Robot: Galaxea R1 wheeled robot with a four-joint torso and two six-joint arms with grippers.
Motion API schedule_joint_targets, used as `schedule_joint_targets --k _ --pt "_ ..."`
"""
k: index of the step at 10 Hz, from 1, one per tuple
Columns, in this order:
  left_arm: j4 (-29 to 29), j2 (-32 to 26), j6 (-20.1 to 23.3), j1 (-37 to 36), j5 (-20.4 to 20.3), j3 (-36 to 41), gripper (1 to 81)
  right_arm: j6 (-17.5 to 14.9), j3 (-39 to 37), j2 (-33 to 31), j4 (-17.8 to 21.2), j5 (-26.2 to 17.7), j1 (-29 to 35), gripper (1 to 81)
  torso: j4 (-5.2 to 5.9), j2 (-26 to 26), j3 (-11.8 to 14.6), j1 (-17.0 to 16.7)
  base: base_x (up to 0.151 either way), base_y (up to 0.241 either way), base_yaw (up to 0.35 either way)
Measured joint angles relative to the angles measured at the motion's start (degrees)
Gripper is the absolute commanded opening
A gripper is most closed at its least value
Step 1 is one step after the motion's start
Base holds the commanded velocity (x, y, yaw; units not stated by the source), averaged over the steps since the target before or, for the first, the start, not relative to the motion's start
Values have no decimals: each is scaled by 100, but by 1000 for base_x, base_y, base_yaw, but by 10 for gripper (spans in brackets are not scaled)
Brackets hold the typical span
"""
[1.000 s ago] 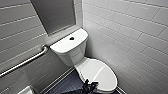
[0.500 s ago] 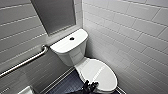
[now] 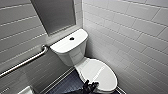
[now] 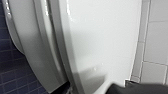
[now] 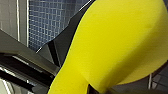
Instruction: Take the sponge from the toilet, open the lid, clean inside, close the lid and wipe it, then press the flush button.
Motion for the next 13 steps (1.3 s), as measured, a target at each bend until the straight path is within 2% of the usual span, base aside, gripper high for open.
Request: schedule_joint_targets --k 7,13 --pt "-76 -113 -177 -107 194 318 811 0 -85 127 0 13 -28 10 0 0 -2 2 0 0 0" --pt "-78 -455 -362 -177 205 955 811 0 -306 262 2 13 -23 10 0 2 -4 5 0 0 0"
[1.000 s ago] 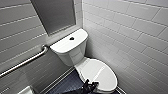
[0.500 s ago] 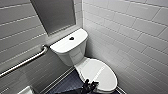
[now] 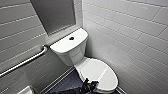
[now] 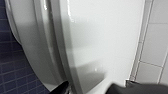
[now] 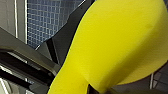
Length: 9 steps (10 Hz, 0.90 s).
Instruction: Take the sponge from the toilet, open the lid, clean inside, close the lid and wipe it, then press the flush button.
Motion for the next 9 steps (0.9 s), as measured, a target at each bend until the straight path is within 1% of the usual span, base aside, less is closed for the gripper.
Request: schedule_joint_targets --k 2,4,7,9 --pt "0 -127 -62 -20 -13 223 811 0 -2 2 2 2 0 10 0 2 -2 2 0 0 0" --pt "-5 -345 -85 -33 -96 625 811 27 -39 4 20 2 1 10 0 2 -2 2 0 0 0" --pt "-11 -739 -221 -72 -224 1453 811 63 -141 66 94 5 1 10 0 2 -2 2 0 0 0" --pt "-16 -1035 -322 -118 -384 2081 811 63 -166 80 232 7 0 10 0 2 -5 2 0 0 0"
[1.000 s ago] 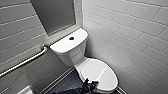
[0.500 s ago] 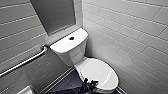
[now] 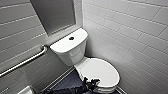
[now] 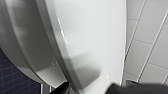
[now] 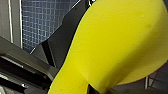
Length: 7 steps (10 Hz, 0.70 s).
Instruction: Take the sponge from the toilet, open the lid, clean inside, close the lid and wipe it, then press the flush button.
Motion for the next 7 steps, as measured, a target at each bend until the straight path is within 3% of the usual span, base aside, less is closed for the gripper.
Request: schedule_joint_targets --k 3,7 --pt "-9 -484 -195 -33 -363 697 811 2 -11 0 121 1 0 10 0 0 17 2 0 0 0" --pt "-20 -1025 -649 -22 -851 1070 811 2 -13 0 188 17 -22 10 0 0 231 2 0 0 0"
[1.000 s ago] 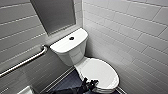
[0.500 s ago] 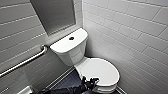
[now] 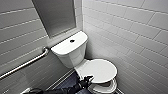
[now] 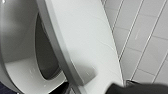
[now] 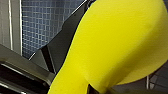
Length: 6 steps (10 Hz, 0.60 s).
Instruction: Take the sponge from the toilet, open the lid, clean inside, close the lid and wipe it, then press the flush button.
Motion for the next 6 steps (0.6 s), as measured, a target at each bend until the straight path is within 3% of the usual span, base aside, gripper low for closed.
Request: schedule_joint_targets --k 3,6 --pt "5 -149 -468 6 -304 158 811 0 0 0 7 0 -16 10 -2 0 -4 0 0 0 0" --pt "5 -195 -796 -41 -312 168 811 0 0 5 10 0 -13 10 -2 0 -4 0 0 0 0"
